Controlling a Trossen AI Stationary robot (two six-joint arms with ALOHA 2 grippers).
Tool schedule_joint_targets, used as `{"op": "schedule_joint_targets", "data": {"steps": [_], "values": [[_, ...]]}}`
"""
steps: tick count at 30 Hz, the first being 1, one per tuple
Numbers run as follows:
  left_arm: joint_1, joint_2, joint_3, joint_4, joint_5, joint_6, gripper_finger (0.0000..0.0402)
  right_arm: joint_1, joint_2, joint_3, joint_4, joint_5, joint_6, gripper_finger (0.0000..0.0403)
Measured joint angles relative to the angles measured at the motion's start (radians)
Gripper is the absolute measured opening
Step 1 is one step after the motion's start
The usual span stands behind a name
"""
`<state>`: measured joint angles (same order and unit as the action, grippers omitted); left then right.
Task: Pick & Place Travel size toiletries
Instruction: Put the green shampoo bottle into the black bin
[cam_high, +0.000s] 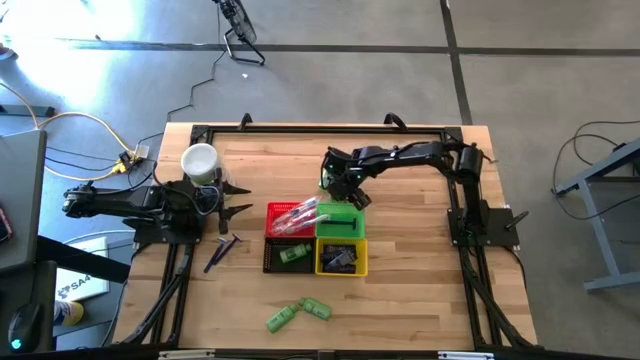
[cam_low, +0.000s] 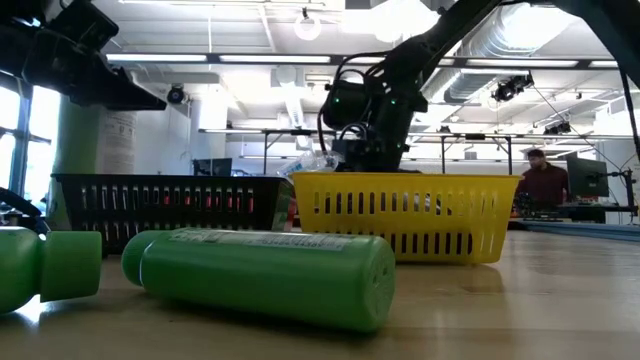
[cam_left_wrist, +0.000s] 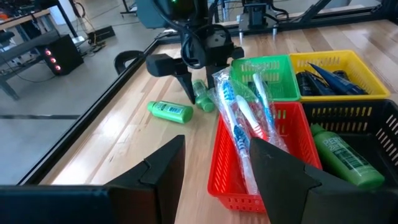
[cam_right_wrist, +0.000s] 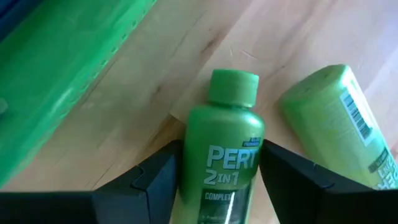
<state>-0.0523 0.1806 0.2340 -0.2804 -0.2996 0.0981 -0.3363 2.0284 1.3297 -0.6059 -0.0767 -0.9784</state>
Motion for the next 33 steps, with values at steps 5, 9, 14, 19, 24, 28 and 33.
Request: {"op": "schedule_joint_targets", "data": {"steps": [5, 9, 14, 19, 24, 28, 33], "values": [[0.000, 0.000, 0.000, -0.009, 0.000, 0.000, 0.0175, -0.001, -0.017, -0.004, -0.020, 0.023, 0.099, 0.0179], [0.000, 0.000, 0.000, -0.009, 0.000, 0.000, 0.0175, -0.001, -0.018, -0.004, -0.053, 0.063, 0.170, 0.0183], [0.000, 0.000, 0.000, -0.008, 0.000, -0.001, 0.0175, -0.003, -0.019, -0.004, -0.064, 0.024, 0.248, 0.0186], [0.000, 0.000, 0.000, -0.007, 0.001, -0.110, 0.0175, -0.005, -0.019, -0.004, -0.070, 0.011, 0.361, 0.0172], [0.000, 0.000, 0.000, -0.008, 0.002, -0.156, 0.0175, -0.005, -0.019, -0.004, -0.063, 0.007, 0.437, 0.0175], [0.000, 0.000, 0.000, -0.008, 0.002, -0.156, 0.0175, -0.005, -0.019, -0.004, -0.057, -0.010, 0.472, 0.0175], [0.000, 0.000, 0.000, -0.007, 0.001, -0.177, 0.0175, -0.005, -0.019, -0.004, -0.049, -0.028, 0.509, 0.0170]]}}
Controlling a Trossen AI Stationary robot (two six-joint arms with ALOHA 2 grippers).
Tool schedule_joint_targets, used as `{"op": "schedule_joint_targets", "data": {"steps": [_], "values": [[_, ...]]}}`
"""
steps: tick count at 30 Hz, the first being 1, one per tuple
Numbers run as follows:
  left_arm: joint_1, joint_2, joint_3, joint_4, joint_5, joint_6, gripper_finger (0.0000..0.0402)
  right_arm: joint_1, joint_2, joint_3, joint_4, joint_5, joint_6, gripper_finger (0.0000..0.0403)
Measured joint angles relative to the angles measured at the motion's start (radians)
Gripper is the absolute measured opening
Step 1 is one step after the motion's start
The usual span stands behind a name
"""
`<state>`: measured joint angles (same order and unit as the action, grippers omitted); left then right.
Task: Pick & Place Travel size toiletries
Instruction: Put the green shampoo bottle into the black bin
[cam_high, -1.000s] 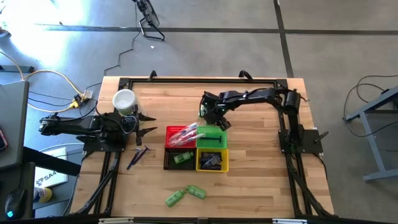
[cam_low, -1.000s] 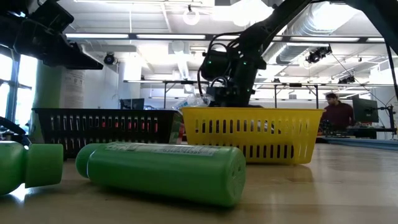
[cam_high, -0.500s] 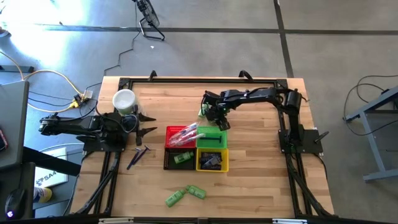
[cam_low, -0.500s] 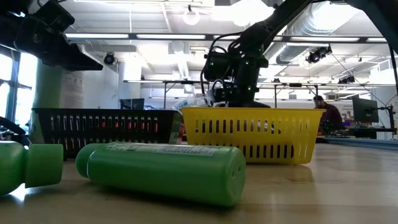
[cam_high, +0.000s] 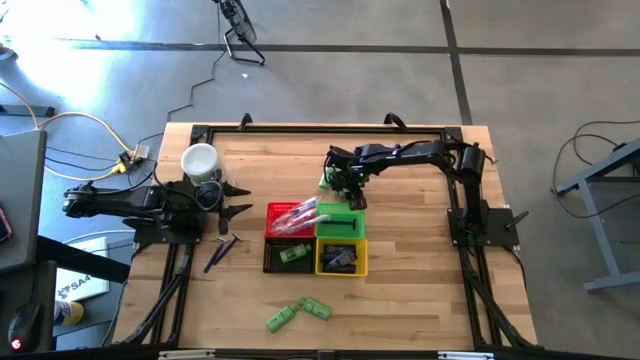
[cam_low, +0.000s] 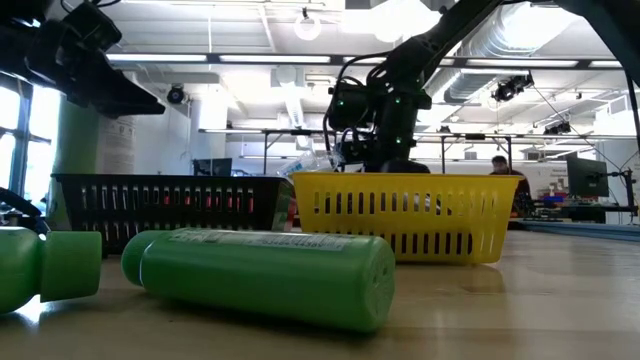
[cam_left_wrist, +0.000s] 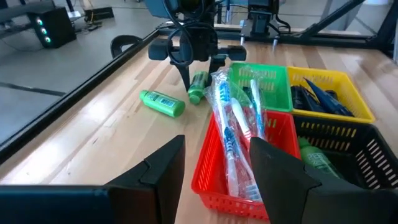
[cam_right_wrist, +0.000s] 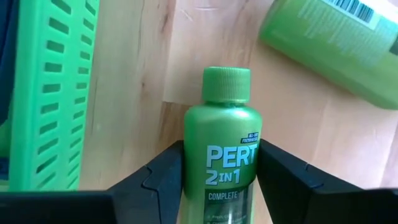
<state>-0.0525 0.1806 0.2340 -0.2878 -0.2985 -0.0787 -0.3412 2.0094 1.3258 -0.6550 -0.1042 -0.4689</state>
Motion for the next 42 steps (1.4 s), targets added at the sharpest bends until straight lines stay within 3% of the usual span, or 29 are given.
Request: {"op": "schedule_joint_targets", "data": {"steps": [8, 23, 35, 42], "values": [[0.000, 0.000, 0.000, 0.000, 0.000, -0.016, 0.0175, -0.010, -0.055, -0.005, -0.011, 0.006, 0.037, 0.0168], [0.000, 0.000, 0.000, 0.000, -0.001, -0.016, 0.0175, -0.088, -0.329, -0.002, -0.002, 0.008, 0.058, 0.0168], [0.000, 0.000, 0.000, 0.053, -0.003, -0.040, 0.0175, -0.211, -0.527, -0.002, -0.008, -0.253, 0.058, 0.0168], [0.000, 0.000, 0.000, 0.097, -0.003, -0.040, 0.0175, -0.288, -0.548, -0.002, 0.005, -0.540, 0.051, 0.0168]]}}
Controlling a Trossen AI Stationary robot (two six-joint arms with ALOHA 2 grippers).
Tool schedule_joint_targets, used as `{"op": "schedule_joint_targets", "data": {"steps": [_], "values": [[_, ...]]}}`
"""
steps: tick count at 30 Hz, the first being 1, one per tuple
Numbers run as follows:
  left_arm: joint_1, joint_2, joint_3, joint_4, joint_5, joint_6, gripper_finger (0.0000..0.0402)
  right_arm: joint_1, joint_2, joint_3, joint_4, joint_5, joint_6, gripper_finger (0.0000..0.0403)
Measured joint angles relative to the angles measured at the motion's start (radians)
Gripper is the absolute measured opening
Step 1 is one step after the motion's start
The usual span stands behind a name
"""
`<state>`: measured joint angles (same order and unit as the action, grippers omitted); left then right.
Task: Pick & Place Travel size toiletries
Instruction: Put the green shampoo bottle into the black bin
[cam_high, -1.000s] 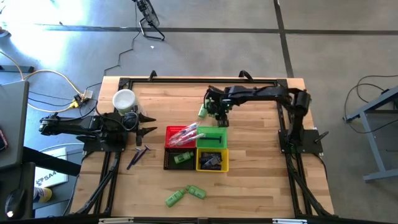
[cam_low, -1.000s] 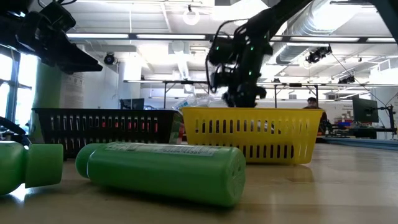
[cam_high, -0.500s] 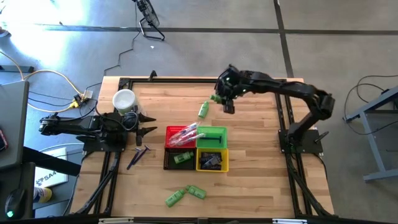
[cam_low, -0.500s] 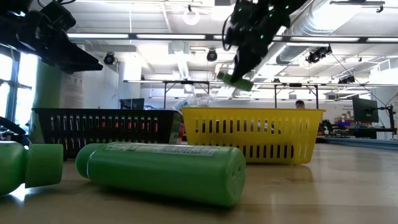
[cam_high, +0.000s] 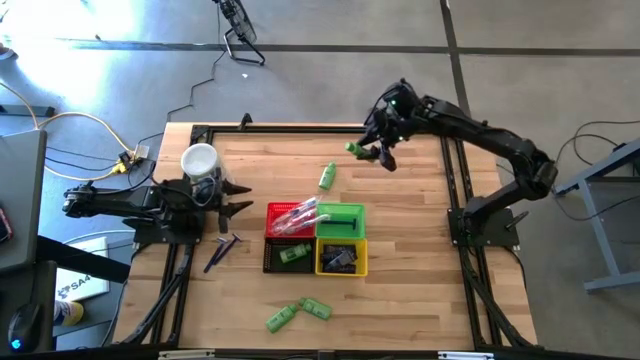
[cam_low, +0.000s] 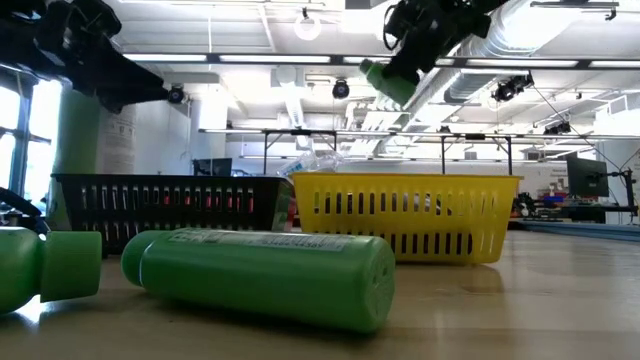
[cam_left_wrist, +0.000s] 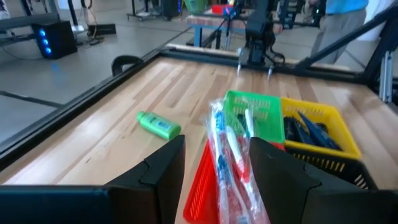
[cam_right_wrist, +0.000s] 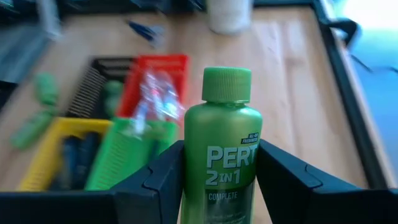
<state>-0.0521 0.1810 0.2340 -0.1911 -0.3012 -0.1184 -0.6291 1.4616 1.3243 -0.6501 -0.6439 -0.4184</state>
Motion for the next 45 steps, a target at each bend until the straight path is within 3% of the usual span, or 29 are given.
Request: {"op": "schedule_joint_targets", "data": {"steps": [4, 9, 23, 29, 37, 45], "values": [[0.000, 0.000, 0.000, 0.033, 0.000, 0.000, 0.0175, -0.029, 0.002, 0.001, 0.021, -0.155, -0.043, 0.0168], [0.000, 0.000, 0.000, 0.081, -0.005, 0.001, 0.0175, -0.033, 0.003, 0.001, 0.066, -0.272, -0.062, 0.0165], [0.000, 0.153, 0.000, 0.219, -0.058, -0.018, 0.0175, 0.036, 0.087, 0.001, 0.184, -0.301, -0.075, 0.0165], [0.000, 0.249, 0.000, 0.310, -0.060, -0.018, 0.0175, 0.122, 0.131, 0.001, 0.245, -0.247, -0.063, 0.0164], [0.000, 0.282, 0.000, 0.326, -0.060, -0.018, 0.0175, 0.293, 0.161, 0.002, 0.373, 0.022, 0.050, 0.0164], [0.000, 0.282, 0.000, 0.323, -0.060, -0.013, 0.0175, 0.438, 0.184, 0.002, 0.484, 0.151, 0.176, 0.0164]]}}
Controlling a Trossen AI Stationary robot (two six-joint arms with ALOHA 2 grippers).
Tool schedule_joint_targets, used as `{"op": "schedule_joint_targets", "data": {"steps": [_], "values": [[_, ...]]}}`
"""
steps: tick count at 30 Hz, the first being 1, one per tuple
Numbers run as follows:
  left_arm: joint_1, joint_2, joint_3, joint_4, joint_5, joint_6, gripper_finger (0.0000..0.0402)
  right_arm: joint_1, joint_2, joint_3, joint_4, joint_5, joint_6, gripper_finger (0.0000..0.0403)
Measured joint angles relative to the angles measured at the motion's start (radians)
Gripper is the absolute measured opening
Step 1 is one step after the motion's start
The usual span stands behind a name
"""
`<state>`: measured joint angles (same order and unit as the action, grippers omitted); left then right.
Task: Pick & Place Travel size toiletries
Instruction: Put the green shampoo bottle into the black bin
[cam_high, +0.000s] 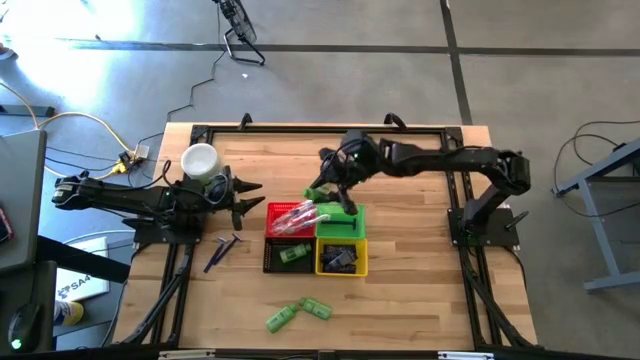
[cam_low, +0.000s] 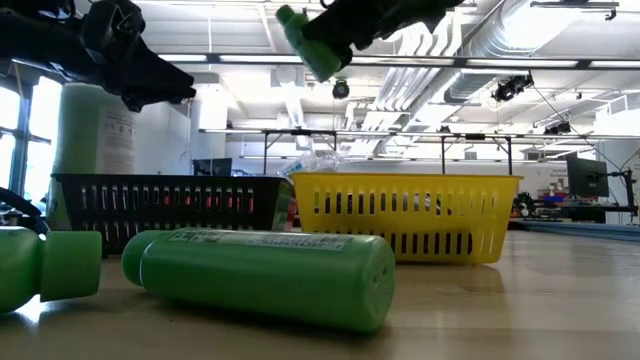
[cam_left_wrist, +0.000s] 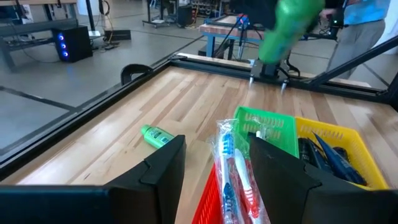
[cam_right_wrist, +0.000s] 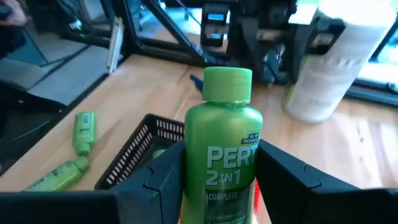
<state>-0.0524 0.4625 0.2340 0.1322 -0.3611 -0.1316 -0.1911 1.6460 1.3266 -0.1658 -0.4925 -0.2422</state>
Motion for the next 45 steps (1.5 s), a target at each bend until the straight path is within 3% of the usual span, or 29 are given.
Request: {"op": "schedule_joint_targets", "data": {"steps": [19, 30, 45], "values": [[0.000, 0.000, 0.000, -0.001, 0.000, 0.003, 0.0175, 0.273, 0.267, -0.002, 0.265, 0.425, 0.248, 0.0163], [0.000, 0.000, 0.000, -0.013, -0.002, 0.003, 0.0175, 0.358, 0.379, -0.001, 0.351, 0.497, 0.328, 0.0163], [0.000, 0.000, 0.000, -0.030, -0.003, 0.003, 0.0175, 0.362, 0.408, -0.001, 0.281, 0.522, 0.319, 0.0166]]}}
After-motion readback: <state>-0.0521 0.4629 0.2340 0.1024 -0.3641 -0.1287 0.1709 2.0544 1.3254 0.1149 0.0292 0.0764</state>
